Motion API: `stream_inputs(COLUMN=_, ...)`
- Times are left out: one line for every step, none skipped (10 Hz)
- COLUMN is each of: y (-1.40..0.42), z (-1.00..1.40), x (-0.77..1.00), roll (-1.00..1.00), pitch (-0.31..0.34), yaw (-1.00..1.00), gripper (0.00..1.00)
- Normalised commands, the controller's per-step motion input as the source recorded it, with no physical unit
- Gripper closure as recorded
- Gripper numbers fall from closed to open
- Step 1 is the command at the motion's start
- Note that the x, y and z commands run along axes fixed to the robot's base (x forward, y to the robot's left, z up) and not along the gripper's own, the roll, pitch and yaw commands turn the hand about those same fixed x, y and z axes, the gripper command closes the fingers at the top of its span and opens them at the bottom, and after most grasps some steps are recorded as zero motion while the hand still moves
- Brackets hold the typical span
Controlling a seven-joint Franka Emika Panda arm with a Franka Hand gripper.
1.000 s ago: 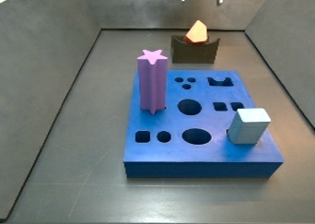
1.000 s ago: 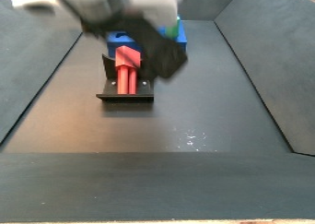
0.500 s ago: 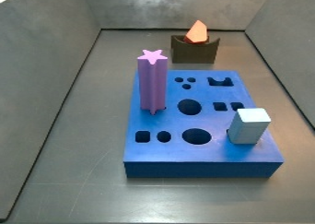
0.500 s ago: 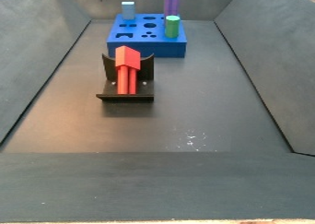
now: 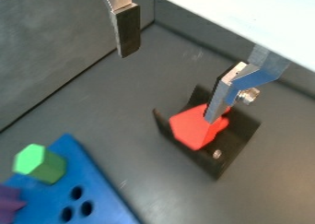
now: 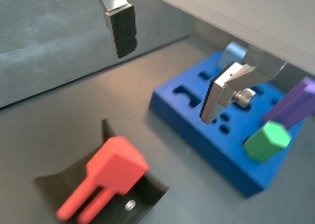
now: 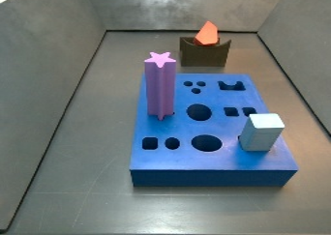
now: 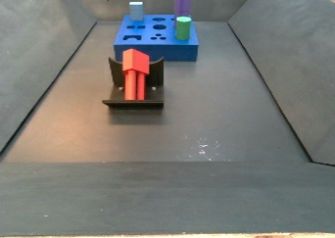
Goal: Pick up the 3 prong object. Move up. Place the 3 prong object on the fixture. Regrasp the 3 prong object. Move to above the board. Insert the 3 prong object.
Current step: Regrasp the 3 prong object.
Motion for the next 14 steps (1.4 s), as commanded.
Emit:
stream_inputs(y=-0.02, z=0.01, x=-0.02, roll=1.0, pitch=0.016, yaw=0.03, gripper=0.0)
stream_inputs(y=-0.02, z=0.01, x=-0.02, roll=1.0, pitch=0.012, yaw=0.03, gripper=0.0)
stream_inputs(y=-0.02, z=0.01, x=-0.02, roll=1.0, pitch=0.011, yaw=0.03, gripper=0.0)
stream_inputs(y=-0.02, z=0.01, x=-0.02, roll=1.0, pitch=0.012, yaw=0.03, gripper=0.0)
stream_inputs(y=-0.02, z=0.01, x=-0.01, roll=1.0, pitch=0.018, yaw=0.03, gripper=0.0)
stream_inputs(y=-0.02, z=0.01, x=0.0, roll=1.0, pitch=0.021, yaw=0.03, gripper=0.0)
stream_inputs(y=-0.02, z=0.0, x=0.02, roll=1.0, pitch=0.029, yaw=0.04, gripper=0.0)
stream_inputs(y=-0.02, z=0.0, x=0.03, roll=1.0, pitch=0.036, yaw=0.04, gripper=0.0)
stream_inputs(y=-0.03, z=-0.01, x=0.04, roll=1.0, pitch=0.047, yaw=0.04, gripper=0.0)
stream_inputs(y=-0.03, z=-0.01, x=0.06, roll=1.0, pitch=0.059, yaw=0.05, gripper=0.0)
stream_inputs(y=-0.03, z=-0.01, x=0.08, roll=1.0, pitch=0.08, yaw=0.06, gripper=0.0)
stream_inputs(y=-0.03, z=-0.01, x=0.09, roll=1.0, pitch=0.102, yaw=0.07, gripper=0.0)
stream_inputs(y=-0.04, z=-0.02, x=0.1, roll=1.0, pitch=0.129, yaw=0.08, gripper=0.0)
stream_inputs(y=-0.04, z=-0.02, x=0.1, roll=1.0, pitch=0.162, yaw=0.11, gripper=0.0)
